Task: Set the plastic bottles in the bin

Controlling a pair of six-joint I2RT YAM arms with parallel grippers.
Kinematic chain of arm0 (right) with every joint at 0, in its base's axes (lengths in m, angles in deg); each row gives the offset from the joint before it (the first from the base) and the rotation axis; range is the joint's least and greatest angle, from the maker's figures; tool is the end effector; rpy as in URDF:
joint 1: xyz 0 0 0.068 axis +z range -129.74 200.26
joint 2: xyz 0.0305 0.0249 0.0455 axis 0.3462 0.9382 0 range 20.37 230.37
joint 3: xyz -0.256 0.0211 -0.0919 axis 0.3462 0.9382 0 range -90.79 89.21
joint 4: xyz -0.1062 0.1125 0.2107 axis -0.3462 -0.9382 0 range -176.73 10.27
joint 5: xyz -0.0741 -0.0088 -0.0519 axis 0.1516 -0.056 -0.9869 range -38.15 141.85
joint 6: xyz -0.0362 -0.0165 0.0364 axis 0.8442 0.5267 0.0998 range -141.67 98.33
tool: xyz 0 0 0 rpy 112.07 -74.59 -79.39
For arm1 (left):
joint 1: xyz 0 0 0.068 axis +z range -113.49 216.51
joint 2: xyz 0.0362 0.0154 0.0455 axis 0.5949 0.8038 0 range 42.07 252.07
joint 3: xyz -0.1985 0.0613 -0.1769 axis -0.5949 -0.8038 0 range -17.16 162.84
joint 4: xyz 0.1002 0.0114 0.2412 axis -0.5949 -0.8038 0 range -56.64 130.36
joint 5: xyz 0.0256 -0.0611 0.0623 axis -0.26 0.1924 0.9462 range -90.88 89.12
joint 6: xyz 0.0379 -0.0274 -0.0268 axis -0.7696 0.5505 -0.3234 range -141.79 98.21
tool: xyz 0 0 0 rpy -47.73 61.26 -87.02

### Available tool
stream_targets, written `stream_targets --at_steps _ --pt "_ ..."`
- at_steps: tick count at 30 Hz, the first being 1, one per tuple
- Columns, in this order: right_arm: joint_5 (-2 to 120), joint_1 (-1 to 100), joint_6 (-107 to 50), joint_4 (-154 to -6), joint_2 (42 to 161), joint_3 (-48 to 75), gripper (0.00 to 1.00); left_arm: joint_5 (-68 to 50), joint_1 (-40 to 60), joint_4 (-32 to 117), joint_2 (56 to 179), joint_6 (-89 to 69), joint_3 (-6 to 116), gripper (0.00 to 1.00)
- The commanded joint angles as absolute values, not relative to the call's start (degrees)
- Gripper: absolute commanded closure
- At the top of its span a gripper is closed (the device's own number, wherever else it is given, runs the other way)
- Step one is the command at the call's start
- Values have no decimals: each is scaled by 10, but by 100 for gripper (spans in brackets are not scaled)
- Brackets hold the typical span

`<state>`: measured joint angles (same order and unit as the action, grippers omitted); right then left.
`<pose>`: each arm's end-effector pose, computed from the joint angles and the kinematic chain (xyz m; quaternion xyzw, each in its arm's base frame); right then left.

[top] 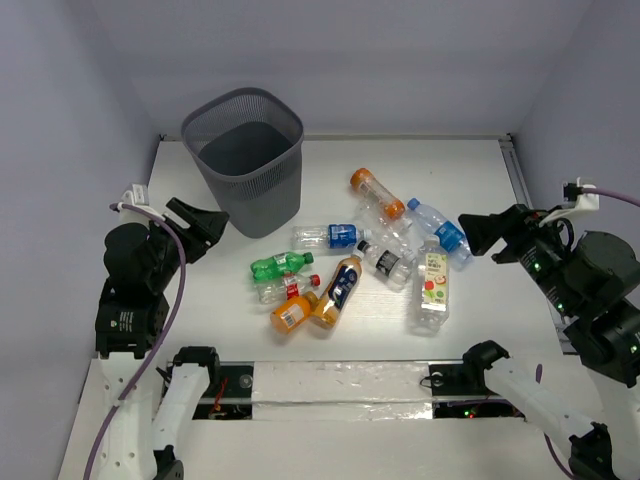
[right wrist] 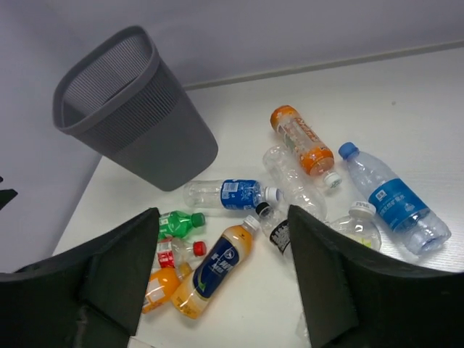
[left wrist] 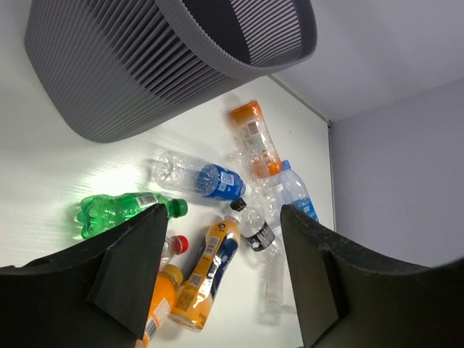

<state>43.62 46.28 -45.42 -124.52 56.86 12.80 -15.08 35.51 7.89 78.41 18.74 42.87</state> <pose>0.0615 0.0243 0.4644 0.0340 0.7355 0.2360 0.6342 0.1146 -0.0108 0.4069 -0.1790 0.7362 -0.3167 0.5707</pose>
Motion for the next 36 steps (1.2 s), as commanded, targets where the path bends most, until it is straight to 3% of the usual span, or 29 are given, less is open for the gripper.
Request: stream_targets --at_steps 1,2,3,5,6,7,8,10,14,18,21,24,26,27,28,29,30,31,33,36 --pt "418 469 -468 -1250 563 125 28 -180 355 95 781 171 440 42" --pt "417 469 -470 -1253 564 125 33 -197 355 100 780 170 438 44" --pt "414 469 -472 -1253 564 124 48 -205 355 107 779 171 437 46" --pt "414 469 -474 -1259 568 124 65 -222 355 127 778 171 432 59" --pt "415 469 -474 -1260 568 126 88 -246 355 144 778 172 427 66" --pt "417 469 -474 -1260 570 128 95 -255 355 150 780 175 425 82" --pt "421 469 -474 -1264 574 131 99 -263 349 157 785 180 423 89" --pt "438 469 -474 -1270 581 144 100 -272 335 181 785 190 403 100" --pt "497 469 -486 -1273 590 218 100 -185 208 206 786 214 373 100" --pt "559 469 -515 -1256 587 302 100 47 -66 164 823 240 377 100" --pt "568 469 -523 -1236 588 334 100 174 -183 103 872 270 386 100" --pt "560 469 -523 -1236 604 345 100 205 -264 80 956 281 394 100" --pt "546 469 -525 -1238 613 351 100 216 -291 78 1026 278 407 81" --pt "520 469 -529 -1241 615 352 97 228 -291 78 1047 276 415 72" --pt "499 469 -537 -1243 615 354 86 231 -291 88 1066 275 425 54" --pt "487 469 -539 -1244 615 355 74 231 -291 97 1097 272 429 45" --pt "472 469 -541 -1243 616 357 44 229 -291 116 1112 259 438 37" --pt "467 469 -541 -1242 618 361 33 227 -291 121 1129 253 444 28" --pt "441 469 -541 -1251 635 363 9 216 -278 130 1176 236 455 23" --pt "409 469 -545 -1256 653 369 0 195 -258 158 1225 212 464 19"
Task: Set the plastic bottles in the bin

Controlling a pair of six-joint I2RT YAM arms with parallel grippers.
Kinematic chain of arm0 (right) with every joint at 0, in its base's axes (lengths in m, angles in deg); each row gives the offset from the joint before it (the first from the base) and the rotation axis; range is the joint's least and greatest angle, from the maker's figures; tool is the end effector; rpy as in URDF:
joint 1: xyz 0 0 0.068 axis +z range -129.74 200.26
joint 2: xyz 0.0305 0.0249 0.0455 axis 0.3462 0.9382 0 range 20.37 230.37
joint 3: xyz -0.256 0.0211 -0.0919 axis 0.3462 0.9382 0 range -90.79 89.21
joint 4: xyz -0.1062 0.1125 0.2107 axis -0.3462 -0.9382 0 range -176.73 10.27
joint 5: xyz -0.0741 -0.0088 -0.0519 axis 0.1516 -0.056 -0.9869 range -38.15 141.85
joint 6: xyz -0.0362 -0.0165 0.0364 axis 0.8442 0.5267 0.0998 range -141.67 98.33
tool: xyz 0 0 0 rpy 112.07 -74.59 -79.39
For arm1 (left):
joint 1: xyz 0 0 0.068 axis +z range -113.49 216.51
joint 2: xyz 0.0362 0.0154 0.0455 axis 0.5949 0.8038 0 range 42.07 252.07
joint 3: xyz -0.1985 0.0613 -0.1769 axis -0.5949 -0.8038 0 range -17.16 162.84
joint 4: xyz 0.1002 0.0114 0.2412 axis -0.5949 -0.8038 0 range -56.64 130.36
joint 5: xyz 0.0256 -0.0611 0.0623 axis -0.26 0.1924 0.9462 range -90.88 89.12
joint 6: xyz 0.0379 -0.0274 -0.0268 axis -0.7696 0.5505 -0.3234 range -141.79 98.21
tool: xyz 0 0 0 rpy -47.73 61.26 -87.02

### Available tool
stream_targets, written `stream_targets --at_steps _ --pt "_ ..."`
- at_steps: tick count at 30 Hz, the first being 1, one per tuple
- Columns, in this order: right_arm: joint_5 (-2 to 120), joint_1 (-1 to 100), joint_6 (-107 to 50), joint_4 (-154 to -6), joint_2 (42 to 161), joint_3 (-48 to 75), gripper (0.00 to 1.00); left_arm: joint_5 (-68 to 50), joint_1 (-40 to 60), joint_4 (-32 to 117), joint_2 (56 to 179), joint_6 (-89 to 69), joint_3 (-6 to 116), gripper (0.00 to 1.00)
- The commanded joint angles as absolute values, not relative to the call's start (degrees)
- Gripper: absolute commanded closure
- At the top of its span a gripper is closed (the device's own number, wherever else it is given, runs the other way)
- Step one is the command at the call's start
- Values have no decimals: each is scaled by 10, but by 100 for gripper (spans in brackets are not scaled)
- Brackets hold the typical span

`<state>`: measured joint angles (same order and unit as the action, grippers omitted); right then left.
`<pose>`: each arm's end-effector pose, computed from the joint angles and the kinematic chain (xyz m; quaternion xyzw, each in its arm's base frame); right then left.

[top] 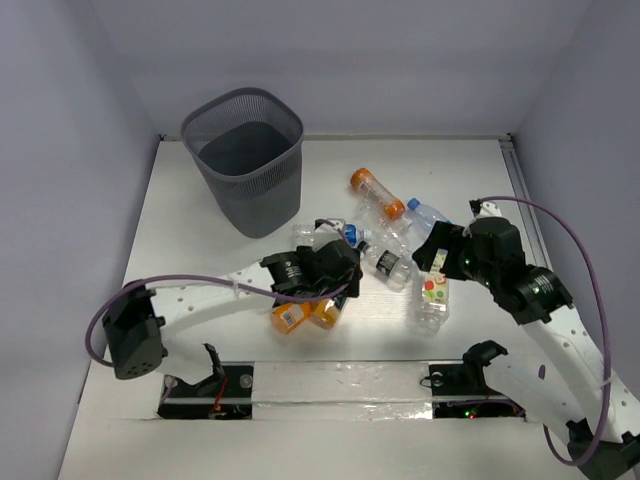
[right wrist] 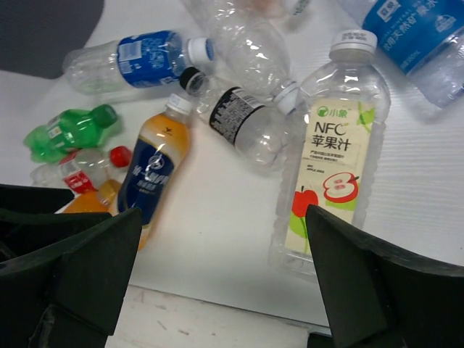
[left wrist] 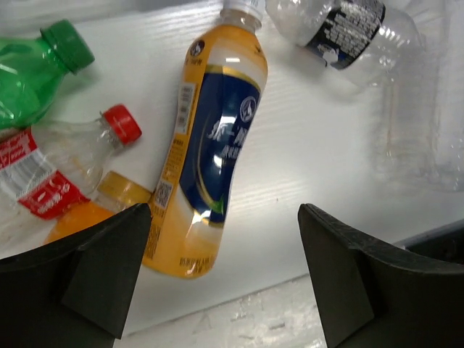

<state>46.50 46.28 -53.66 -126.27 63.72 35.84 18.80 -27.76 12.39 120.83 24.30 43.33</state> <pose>0.1333 0.0614 0.3312 0.0674 0.8898 0.1815 0.4132 0.1386 -0.2600 0.2751 0.0815 0.9129 -0.2109 0.3399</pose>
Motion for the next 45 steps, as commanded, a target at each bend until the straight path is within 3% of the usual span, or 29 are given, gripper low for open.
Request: stream_targets --at_steps 1,17,22,33,42,45 --pt "403 469 -545 -1256 655 371 0 190 -253 174 1243 208 465 17" --pt "419 409 -505 -1253 764 375 0 148 -219 212 1404 123 517 15" --pt "462 399 -480 -1231 825 379 0 153 -219 224 1415 123 507 15" --pt "424 357 -486 -1229 870 378 0 134 -219 248 1441 120 491 20" --pt "455 357 -469 -1214 940 378 0 115 -219 265 1438 120 474 35" --pt "464 357 -466 -1204 963 381 0 109 -219 272 1423 123 466 51"
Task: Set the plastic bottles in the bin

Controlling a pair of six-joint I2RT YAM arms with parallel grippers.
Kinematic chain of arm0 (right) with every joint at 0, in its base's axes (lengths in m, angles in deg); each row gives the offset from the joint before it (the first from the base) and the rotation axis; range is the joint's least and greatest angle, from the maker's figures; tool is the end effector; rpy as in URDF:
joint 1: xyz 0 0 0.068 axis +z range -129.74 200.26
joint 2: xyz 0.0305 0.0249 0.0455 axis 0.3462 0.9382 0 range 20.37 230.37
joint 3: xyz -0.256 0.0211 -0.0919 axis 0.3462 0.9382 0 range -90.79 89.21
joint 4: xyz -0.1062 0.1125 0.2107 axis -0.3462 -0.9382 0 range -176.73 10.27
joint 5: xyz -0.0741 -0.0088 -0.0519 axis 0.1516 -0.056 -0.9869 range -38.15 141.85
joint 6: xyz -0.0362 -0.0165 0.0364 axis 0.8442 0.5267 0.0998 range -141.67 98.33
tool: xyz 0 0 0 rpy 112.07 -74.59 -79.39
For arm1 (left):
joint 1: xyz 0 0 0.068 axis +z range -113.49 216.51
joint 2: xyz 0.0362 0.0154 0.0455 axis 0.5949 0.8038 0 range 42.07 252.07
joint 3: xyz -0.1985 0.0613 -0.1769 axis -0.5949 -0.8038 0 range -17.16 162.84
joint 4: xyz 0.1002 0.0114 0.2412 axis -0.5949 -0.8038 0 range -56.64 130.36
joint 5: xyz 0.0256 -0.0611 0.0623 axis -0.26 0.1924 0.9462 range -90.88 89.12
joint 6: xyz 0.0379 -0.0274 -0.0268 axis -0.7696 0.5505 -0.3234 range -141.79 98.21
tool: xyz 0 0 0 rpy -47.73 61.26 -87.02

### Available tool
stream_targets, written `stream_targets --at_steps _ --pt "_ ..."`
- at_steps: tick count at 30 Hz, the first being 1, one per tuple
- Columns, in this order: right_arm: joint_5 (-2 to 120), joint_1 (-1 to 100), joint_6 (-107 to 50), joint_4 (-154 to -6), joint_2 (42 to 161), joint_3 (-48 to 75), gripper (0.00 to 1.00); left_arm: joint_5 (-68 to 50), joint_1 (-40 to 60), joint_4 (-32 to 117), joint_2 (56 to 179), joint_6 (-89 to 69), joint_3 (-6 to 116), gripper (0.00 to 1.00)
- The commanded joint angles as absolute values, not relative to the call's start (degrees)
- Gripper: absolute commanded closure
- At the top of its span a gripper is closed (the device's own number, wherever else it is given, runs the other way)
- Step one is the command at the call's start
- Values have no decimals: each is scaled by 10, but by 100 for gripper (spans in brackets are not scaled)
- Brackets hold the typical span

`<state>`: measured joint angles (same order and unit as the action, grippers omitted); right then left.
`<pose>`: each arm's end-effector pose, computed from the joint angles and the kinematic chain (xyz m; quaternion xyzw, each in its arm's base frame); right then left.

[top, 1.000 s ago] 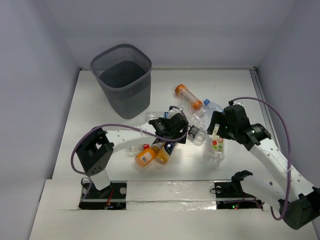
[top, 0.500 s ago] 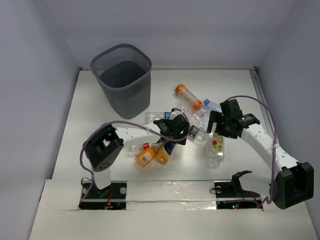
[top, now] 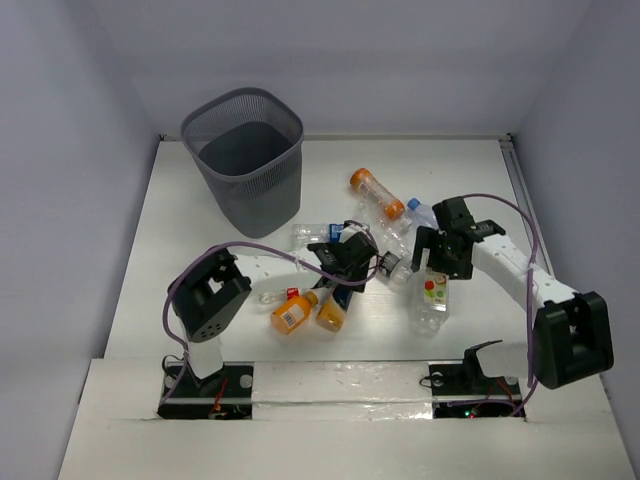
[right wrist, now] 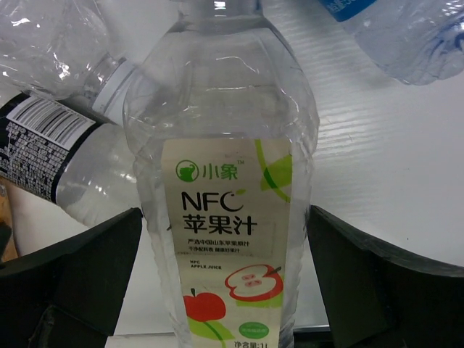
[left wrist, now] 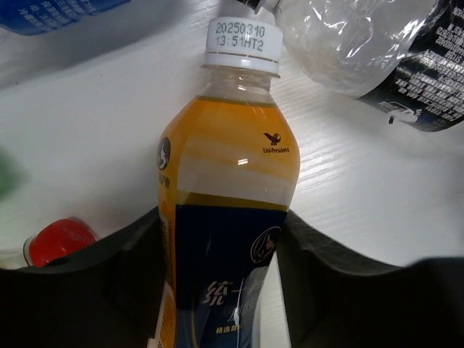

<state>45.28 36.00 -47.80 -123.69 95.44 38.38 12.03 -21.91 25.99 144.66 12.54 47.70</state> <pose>0.2326 0.0613 0.2211 0.0995 0.9754 0.0149 0.1964 0.2031 -0.3152 0.1830 0.1604 0.9267 -0.1602 0.2996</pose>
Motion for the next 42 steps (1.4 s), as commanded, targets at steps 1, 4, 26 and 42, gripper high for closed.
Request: stream_targets --at_steps 1,4,26,42 --pt "466 357 -467 -1201 969 381 0 109 -219 270 1417 123 465 58" --pt "467 357 -471 -1188 992 386 0 110 -219 253 1390 124 469 66" --pt "512 357 -490 -1269 768 335 36 67 58 141 1243 32 903 70" --pt "610 434 -547 -1184 777 69 36 83 252 233 1381 18 1025 30"
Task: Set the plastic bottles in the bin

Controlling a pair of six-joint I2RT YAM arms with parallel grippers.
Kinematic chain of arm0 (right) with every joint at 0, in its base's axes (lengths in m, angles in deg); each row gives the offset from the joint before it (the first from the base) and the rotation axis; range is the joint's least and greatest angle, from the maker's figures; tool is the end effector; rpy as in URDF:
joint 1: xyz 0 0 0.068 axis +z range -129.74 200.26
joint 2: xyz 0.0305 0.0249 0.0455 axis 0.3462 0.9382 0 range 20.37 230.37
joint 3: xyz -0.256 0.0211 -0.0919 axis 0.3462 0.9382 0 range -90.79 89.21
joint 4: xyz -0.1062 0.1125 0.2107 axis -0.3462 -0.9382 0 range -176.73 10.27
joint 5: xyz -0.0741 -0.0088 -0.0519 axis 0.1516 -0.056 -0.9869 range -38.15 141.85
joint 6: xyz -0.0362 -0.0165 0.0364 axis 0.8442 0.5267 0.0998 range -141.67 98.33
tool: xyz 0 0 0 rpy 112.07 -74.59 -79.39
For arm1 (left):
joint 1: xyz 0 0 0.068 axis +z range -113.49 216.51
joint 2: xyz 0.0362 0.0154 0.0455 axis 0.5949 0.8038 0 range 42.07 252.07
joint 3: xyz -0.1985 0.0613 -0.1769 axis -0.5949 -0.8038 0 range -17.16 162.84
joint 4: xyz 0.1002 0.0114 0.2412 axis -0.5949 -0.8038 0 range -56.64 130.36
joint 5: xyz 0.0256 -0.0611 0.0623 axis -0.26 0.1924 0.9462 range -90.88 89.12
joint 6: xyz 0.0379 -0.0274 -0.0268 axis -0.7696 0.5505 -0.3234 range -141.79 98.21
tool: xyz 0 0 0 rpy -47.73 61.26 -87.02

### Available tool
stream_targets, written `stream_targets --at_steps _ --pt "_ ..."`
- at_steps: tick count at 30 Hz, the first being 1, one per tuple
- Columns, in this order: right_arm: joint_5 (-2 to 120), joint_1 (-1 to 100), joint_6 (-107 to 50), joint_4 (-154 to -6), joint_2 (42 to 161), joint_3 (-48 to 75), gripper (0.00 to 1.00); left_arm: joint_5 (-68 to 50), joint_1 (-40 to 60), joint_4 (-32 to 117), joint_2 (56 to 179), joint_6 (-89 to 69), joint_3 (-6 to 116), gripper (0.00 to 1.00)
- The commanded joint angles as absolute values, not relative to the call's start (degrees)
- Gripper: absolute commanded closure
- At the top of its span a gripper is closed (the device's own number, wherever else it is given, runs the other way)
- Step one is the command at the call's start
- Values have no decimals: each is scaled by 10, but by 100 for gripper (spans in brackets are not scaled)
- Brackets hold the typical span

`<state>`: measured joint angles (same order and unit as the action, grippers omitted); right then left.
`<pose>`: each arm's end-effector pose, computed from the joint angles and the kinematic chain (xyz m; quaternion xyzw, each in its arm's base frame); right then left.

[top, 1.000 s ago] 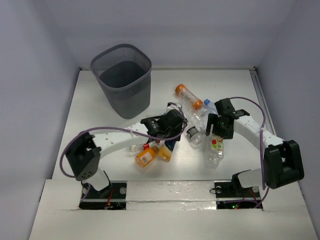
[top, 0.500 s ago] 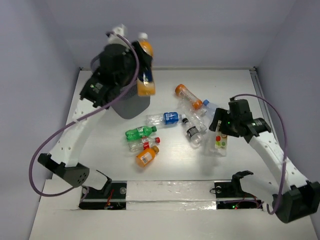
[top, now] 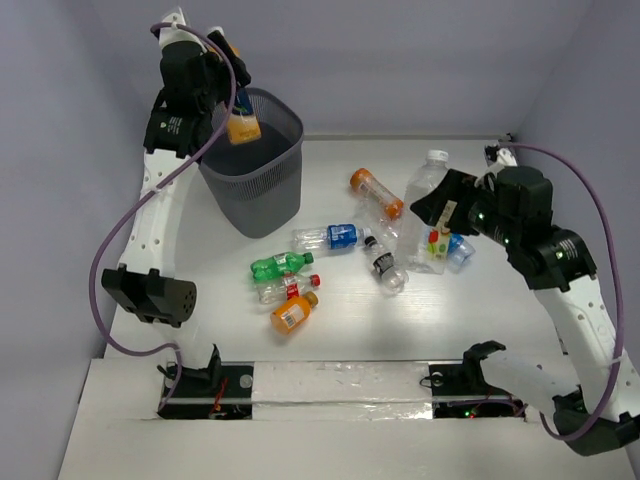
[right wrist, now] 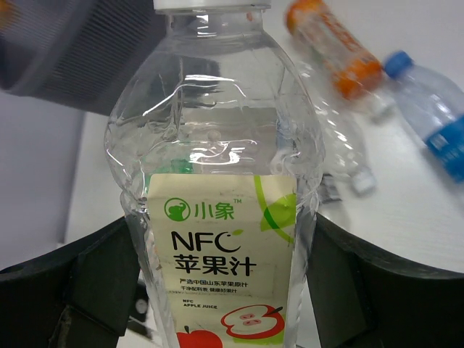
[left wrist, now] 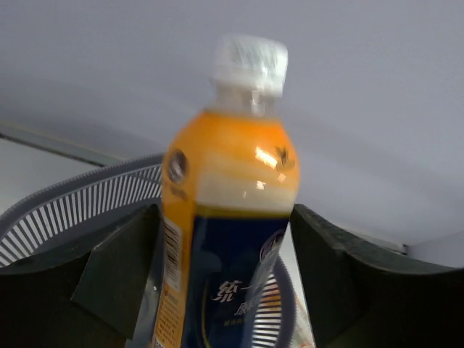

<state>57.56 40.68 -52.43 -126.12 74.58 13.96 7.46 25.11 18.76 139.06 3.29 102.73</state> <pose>0.1596 0.0632 0.4247 0.0495 0.8430 0.2687 0.4634 0.3575 -0.0668 0.5287 -0.1347 0.6860 -0.1749 0.6933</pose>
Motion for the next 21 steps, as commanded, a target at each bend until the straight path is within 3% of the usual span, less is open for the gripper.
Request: stream_targets --at_steps 1,4,10,16,20,21 --pt "613 440 -551 -1175 792 52 36 82 252 233 1380 18 1019 26" --pt "630 464 -575 -1129 859 -25 36 66 252 240 1358 17 1003 16" --pt "636 486 -601 -1058 1011 -175 35 14 252 231 1280 30 970 19" --pt "613 520 -658 -963 1161 -328 35 -41 252 280 1096 60 699 25" --pt "563 559 -679 -973 1306 -547 34 -53 252 260 1001 66 613 28" --pt "555 559 -683 -977 1338 -548 34 -57 252 255 990 67 603 28"
